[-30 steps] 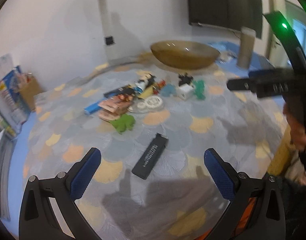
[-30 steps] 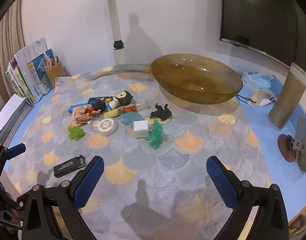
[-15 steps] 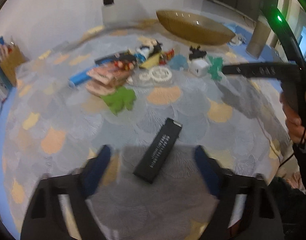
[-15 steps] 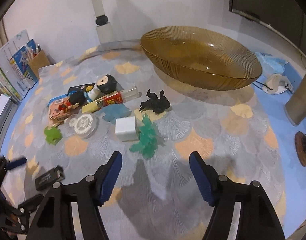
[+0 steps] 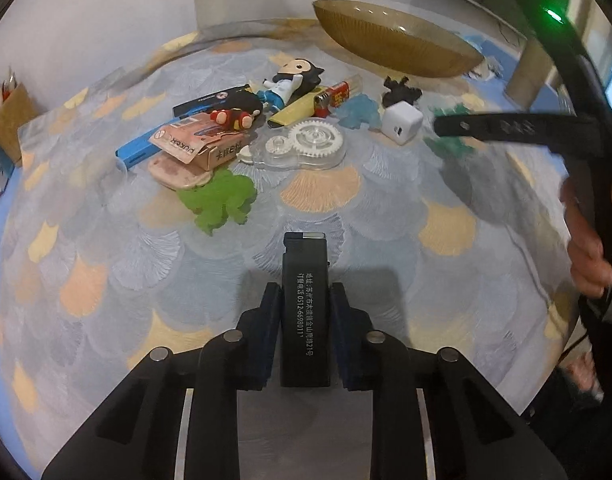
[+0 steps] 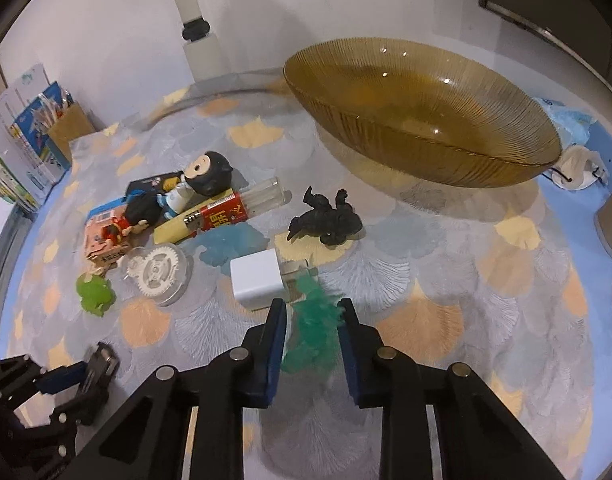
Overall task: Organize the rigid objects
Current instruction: 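Grasp the black printed stick with left tool while right grasps green crystal figure, then lift and carry both held items over the amber glass bowl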
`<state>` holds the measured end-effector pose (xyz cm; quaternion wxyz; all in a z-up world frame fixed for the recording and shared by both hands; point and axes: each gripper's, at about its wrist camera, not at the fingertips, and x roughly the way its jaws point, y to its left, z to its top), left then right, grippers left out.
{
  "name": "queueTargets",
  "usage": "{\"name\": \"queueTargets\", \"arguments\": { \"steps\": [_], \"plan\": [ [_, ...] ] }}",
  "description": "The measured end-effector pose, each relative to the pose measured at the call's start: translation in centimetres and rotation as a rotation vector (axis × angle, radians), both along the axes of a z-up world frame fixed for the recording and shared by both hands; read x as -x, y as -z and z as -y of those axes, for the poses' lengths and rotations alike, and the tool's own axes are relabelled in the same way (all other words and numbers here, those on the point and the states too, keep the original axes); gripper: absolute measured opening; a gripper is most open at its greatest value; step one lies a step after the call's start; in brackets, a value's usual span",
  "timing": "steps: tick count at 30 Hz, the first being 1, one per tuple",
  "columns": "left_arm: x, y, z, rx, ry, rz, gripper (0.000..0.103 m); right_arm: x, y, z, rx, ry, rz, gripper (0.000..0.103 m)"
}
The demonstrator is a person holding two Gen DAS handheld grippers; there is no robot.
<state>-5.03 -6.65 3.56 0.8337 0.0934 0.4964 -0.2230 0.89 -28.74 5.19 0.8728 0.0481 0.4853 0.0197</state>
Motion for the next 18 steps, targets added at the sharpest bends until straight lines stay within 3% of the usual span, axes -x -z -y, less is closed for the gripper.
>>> {"name": "queueTargets", "arguments": {
  "steps": [5, 18],
  "plan": [
    [0.4, -1.1, 0.5, 0.078, -0.066, 0.024, 0.021, 2.8, -1.6, 0.8, -0.007, -0.026, 0.038, 0.021],
    [0.6, -0.1, 2.5, 0.052, -0.138, 0.061, 0.021, 7.4, 0.9, 2.6, 0.022, -0.107, 0.024, 0.021]
  ]
}}
